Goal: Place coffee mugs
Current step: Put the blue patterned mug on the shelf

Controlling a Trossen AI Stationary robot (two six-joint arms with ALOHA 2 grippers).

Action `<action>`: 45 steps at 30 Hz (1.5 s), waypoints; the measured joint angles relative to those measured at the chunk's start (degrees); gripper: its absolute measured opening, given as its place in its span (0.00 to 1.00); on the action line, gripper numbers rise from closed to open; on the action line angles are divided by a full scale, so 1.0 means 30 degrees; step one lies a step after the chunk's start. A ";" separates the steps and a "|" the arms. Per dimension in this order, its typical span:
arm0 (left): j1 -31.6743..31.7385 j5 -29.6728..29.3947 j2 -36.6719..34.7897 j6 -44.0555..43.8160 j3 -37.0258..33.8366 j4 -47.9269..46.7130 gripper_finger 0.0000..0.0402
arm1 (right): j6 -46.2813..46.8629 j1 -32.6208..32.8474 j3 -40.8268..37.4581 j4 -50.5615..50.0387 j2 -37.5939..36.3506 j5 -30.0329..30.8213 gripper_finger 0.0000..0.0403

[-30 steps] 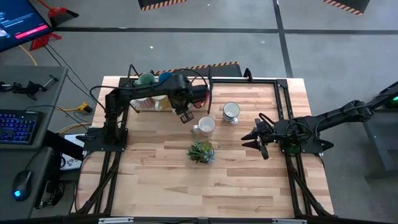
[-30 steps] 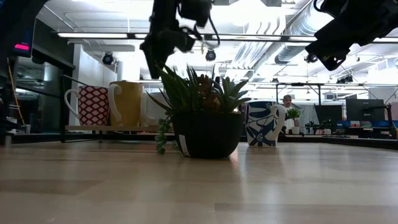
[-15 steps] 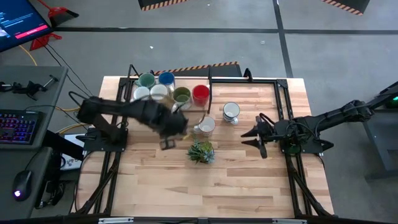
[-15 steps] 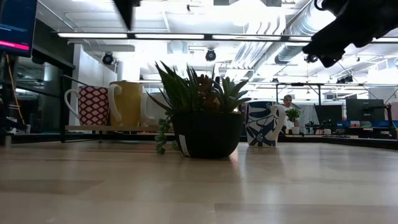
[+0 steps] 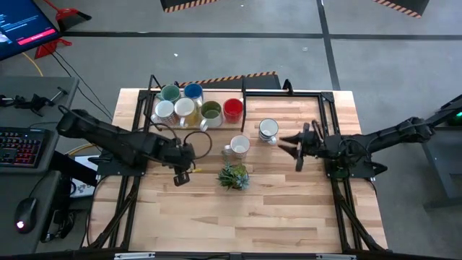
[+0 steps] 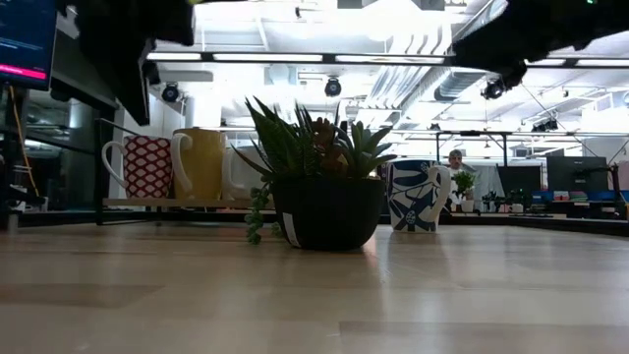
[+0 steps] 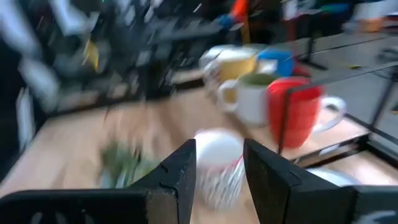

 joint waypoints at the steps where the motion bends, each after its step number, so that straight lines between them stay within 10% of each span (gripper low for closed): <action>1: 0.0144 0.0008 -0.0471 0.0364 -0.0760 0.1033 0.18 | 0.0390 -0.0257 0.0000 0.0621 0.0000 0.0448 0.29; 10: 0.3092 0.3173 -0.4147 0.3735 -0.5949 0.9854 0.18 | 0.0552 -0.3840 0.3846 -0.2156 0.1570 -0.1283 0.29; 19: 0.5910 0.6301 -0.4546 0.6601 -0.7329 0.9796 0.18 | 0.2054 -0.8462 1.1633 -1.4815 0.6533 -0.3685 0.29; 25: 0.6820 0.7341 -0.4568 0.6801 -0.7329 1.0609 0.18 | -0.0363 -1.0634 1.4622 -1.6958 0.9977 -0.6108 0.36; 45: 0.6873 0.8966 -0.4575 0.7100 -0.7431 0.9916 0.18 | -0.2066 -1.2578 1.5548 -1.9006 1.5038 -0.8114 0.41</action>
